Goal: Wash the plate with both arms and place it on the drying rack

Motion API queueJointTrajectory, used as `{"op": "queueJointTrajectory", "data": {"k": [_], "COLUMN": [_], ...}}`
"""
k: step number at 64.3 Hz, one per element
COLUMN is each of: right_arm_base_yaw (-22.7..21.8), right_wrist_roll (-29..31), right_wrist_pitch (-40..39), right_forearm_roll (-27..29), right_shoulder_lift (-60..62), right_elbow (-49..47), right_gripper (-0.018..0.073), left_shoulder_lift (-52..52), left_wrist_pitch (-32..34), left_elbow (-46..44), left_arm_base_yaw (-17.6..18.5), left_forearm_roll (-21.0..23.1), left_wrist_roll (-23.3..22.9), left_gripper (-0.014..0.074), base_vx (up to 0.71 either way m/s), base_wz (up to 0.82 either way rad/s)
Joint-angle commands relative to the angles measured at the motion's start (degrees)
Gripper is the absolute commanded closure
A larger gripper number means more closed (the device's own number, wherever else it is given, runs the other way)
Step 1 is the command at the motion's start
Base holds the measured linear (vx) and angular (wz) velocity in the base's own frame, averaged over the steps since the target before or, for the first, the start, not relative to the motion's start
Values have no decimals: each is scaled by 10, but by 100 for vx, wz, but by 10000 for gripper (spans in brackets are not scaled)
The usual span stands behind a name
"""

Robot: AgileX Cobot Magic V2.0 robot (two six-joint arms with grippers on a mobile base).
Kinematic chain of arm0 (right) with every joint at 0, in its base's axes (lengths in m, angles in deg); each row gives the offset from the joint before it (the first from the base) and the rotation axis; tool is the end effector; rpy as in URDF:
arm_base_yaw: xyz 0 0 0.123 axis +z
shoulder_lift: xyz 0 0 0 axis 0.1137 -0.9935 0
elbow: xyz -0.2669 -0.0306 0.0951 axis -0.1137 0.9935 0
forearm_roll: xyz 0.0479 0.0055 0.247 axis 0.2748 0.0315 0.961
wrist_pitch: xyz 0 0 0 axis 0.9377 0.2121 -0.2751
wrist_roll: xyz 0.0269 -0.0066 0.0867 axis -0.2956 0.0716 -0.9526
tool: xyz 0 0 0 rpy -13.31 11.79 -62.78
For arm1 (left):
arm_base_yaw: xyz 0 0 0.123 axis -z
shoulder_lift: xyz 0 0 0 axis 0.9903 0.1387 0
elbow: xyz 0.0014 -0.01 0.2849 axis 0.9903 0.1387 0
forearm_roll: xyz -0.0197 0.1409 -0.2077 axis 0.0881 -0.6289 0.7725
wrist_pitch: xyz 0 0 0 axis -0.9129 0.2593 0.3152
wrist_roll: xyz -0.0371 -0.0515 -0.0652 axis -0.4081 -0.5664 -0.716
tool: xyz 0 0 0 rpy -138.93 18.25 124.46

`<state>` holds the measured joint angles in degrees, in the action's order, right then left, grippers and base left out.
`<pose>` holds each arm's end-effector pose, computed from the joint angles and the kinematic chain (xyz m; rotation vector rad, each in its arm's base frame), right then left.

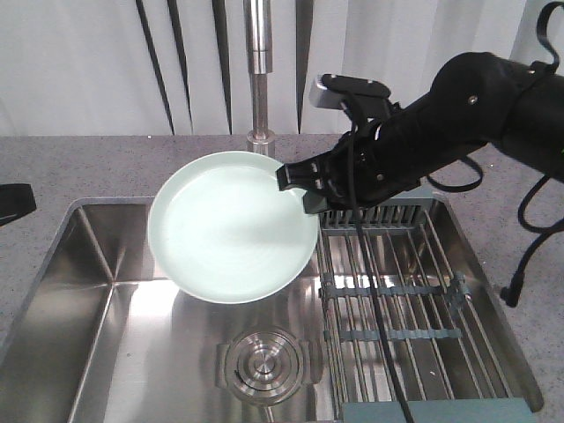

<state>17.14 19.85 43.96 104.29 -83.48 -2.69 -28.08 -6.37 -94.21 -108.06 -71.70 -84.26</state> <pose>0.3253 0.1689 0.3207 -0.4058 2.5477 0.5711 0.1760 -0.0073 0.3491 0.1913 1.9018 -0.9634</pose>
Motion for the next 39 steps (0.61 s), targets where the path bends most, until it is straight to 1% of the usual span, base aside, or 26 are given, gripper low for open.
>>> {"op": "queueJointTrajectory", "data": {"k": [1, 8, 16, 20, 27, 30, 34, 39], "right_arm_base_yaw": [-32, -53, -46, -34, 2, 19, 35, 42], "right_wrist_roll": [-6, -2, 2, 2, 2, 1, -11, -29], "right_wrist_pitch": [43, 116, 189, 200, 189, 172, 124, 73], "right_forearm_roll": [-21, -41, -40, -30, 8, 13, 17, 20], "right_shoulder_lift": [24, 26, 37, 47, 59, 59, 56, 48], "right_elbow": [-34, -35, -35, -35, -35, -35, -35, -35], "right_gripper": [564, 563, 563, 563, 563, 563, 563, 563], "left_shoulder_lift": [-7, -7, -7, -7, -7, -7, -7, -7], "left_wrist_pitch": [11, 17, 20, 20, 20, 20, 20, 20], "left_elbow": [-13, -13, -13, -13, -13, -13, -13, -13], "left_arm_base_yaw": [3, 3, 3, 3, 3, 3, 3, 3], "left_forearm_roll": [-20, -20, -20, -20, -20, -19, -19, -19], "left_wrist_roll": [-4, -4, -4, -4, -4, -4, -4, -4], "left_gripper": [603, 603, 603, 603, 603, 603, 603, 603], "base_vx": [0, 0, 0, 0, 0, 0, 0, 0], "base_wz": [0, 0, 0, 0, 0, 0, 0, 0]}}
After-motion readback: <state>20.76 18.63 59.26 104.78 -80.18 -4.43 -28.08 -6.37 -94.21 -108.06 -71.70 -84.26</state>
